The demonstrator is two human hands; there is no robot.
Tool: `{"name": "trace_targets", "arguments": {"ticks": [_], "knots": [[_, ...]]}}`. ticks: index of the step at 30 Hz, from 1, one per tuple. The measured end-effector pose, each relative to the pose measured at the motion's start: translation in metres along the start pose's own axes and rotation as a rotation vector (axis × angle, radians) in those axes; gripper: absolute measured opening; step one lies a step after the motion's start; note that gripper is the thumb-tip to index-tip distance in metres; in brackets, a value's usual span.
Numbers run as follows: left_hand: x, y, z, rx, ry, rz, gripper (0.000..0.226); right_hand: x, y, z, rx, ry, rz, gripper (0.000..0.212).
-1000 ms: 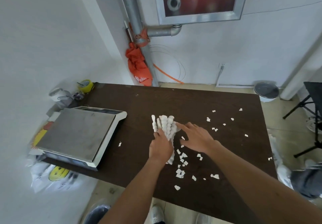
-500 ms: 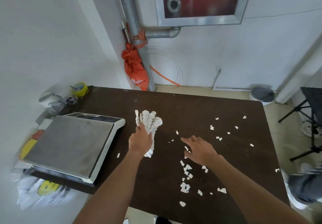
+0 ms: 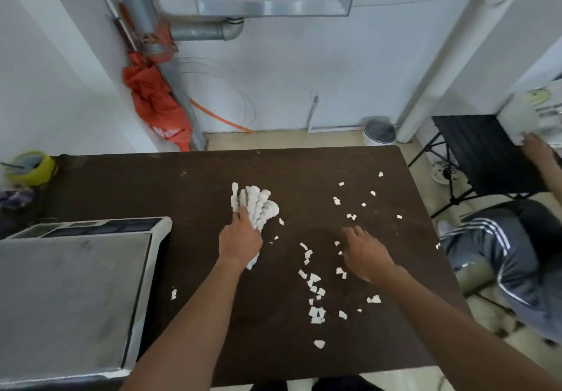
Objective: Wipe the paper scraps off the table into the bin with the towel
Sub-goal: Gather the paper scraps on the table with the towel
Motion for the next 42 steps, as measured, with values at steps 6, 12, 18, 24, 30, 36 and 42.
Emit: {"name": "trace_targets", "arguments": {"ticks": [6, 12, 18, 24, 30, 36, 42], "knots": [[-0.022, 0.043, 0.005, -0.152, -0.059, 0.003, 0.067, 0.004, 0.001, -0.005, -0.002, -0.031, -0.016, 0.046], [-0.056, 0.099, -0.017, -0.360, -0.195, 0.037, 0.056, 0.008, -0.007, 0.001, 0.046, -0.013, -0.001, 0.049], [-0.052, 0.117, -0.014, -0.404, -0.189, 0.103, 0.062, 0.009, 0.017, 0.012, 0.028, 0.021, -0.063, 0.030], [0.012, 0.089, 0.033, -0.233, -0.056, 0.063, 0.064, 0.005, 0.039, 0.030, 0.002, 0.050, -0.125, 0.027], [0.049, 0.034, 0.060, 0.040, -0.013, 0.001, 0.067, 0.008, 0.024, 0.038, 0.024, 0.008, -0.163, 0.020], [0.043, -0.013, 0.056, 0.257, 0.016, -0.038, 0.074, 0.012, 0.003, 0.044, 0.066, 0.028, -0.140, 0.026], [0.016, 0.030, 0.060, 0.040, -0.087, 0.065, 0.072, 0.020, -0.005, 0.057, 0.089, 0.068, -0.157, 0.024]]}}
Point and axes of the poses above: each hand's wrist, its own z-axis towards the middle knuckle, its own x-axis out of the back of the hand, y = z × x, the point moved 8 cm from there along z, towards the middle knuckle, and after that the axes turned 15 degrees about -z, right-handed, at the moved point
